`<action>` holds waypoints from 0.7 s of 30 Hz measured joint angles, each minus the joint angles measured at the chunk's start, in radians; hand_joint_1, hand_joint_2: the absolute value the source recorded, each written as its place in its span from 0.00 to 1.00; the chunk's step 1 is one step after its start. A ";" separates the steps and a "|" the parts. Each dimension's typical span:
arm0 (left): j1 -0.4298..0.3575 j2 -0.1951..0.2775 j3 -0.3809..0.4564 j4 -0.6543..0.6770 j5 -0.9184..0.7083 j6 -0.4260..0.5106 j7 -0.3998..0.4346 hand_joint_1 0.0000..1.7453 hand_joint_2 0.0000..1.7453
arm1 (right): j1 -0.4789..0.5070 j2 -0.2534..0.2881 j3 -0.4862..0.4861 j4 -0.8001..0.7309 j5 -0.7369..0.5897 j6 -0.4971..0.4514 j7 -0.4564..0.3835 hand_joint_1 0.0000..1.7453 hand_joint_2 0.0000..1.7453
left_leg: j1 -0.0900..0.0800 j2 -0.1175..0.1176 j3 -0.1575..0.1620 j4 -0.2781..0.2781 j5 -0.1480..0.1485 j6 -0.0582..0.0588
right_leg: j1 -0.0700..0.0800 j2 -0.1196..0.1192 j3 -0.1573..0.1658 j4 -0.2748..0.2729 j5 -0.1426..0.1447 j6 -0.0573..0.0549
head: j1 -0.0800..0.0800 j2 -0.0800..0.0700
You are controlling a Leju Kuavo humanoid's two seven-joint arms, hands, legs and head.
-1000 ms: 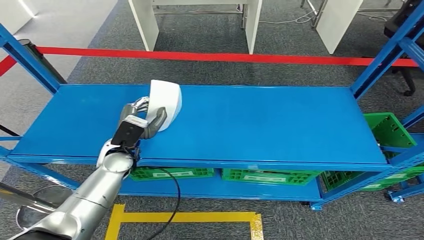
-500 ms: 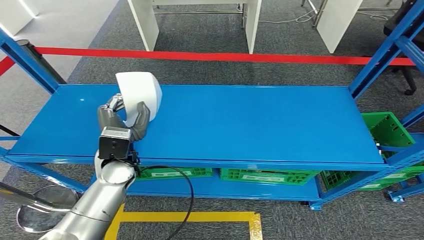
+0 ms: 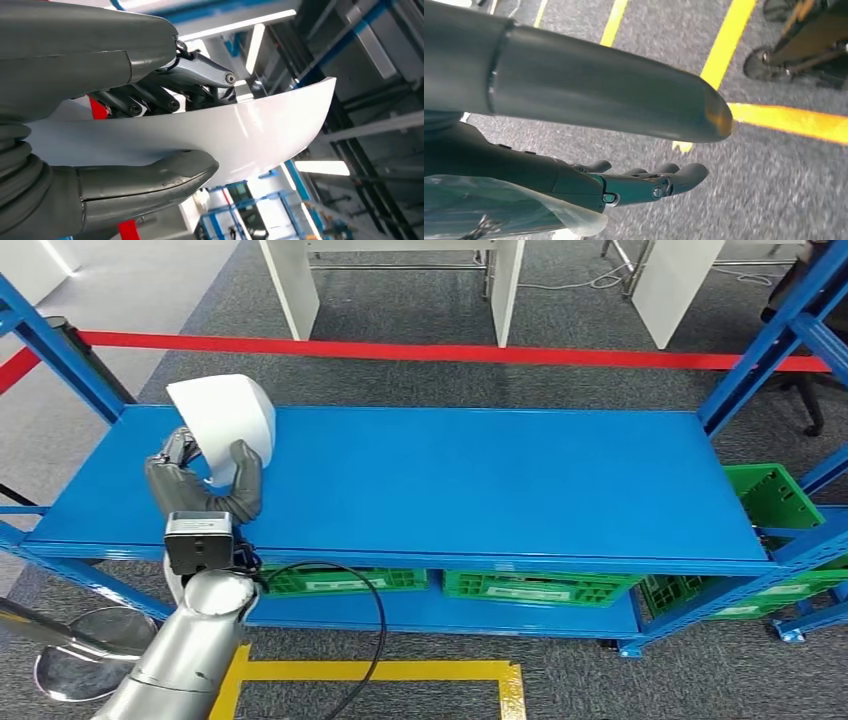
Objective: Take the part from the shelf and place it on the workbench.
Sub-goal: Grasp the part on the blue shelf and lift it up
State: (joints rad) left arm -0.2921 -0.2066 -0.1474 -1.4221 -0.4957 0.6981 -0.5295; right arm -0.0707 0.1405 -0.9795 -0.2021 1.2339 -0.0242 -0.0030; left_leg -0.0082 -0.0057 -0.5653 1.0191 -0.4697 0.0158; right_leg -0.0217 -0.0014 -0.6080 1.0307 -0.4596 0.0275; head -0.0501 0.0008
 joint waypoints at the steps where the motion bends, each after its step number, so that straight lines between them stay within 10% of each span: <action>1: 0.000 -0.002 0.004 -0.004 0.001 0.001 0.000 1.00 1.00 | 0.000 0.000 0.000 0.000 0.002 0.000 0.000 0.00 0.00 | 0.002 0.001 -0.002 -0.006 0.008 0.006 | 0.000 0.000 -0.005 0.005 -0.009 0.005 | 0.000 0.000; 7: 0.005 -0.008 0.019 -0.013 -0.007 0.001 0.006 1.00 1.00 | 0.000 0.000 0.000 0.000 0.007 0.001 0.002 0.00 0.00 | 0.003 0.006 -0.050 -0.015 0.054 0.020 | 0.002 0.000 -0.077 0.256 -0.178 0.018 | 0.006 0.000; 12: 0.007 -0.010 0.029 -0.018 -0.009 0.001 0.005 1.00 1.00 | -0.006 0.000 0.000 0.000 0.009 0.001 0.003 0.00 0.00 | 0.002 0.006 -0.093 -0.001 0.087 0.003 | 0.004 0.002 0.103 0.005 -0.098 0.010 | 0.006 0.000; 15: 0.009 -0.012 0.033 -0.023 -0.011 0.002 0.004 1.00 1.00 | -0.008 0.000 0.000 0.000 0.010 0.001 0.003 0.00 0.00 | 0.000 0.005 -0.100 0.000 0.105 -0.014 | 0.007 0.005 0.101 -0.019 -0.092 -0.006 | 0.006 0.000; 17: 0.010 -0.012 0.035 -0.024 -0.015 0.002 0.003 1.00 1.00 | -0.008 0.002 0.000 0.000 0.012 0.001 0.003 0.00 0.00 | 0.003 0.004 -0.109 0.018 0.073 -0.026 | 0.005 0.001 0.088 -0.021 -0.076 -0.023 | 0.003 0.000; 21: 0.016 -0.012 0.040 -0.028 -0.020 0.002 0.003 1.00 1.00 | -0.008 0.002 0.000 0.000 0.014 -0.001 0.004 0.00 0.00 | 0.009 0.004 -0.150 0.235 -0.111 -0.044 | 0.004 -0.003 0.045 -0.018 -0.033 -0.037 | -0.003 0.000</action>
State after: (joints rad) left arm -0.2760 -0.2182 -0.1073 -1.4499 -0.5161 0.7000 -0.5267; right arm -0.0787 0.1427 -0.9799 -0.2022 1.2482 -0.0253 0.0005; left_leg 0.0012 -0.0021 -0.7155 1.2538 -0.5808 -0.0277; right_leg -0.0174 -0.0047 -0.5627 1.0128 -0.4927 -0.0093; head -0.0528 0.0008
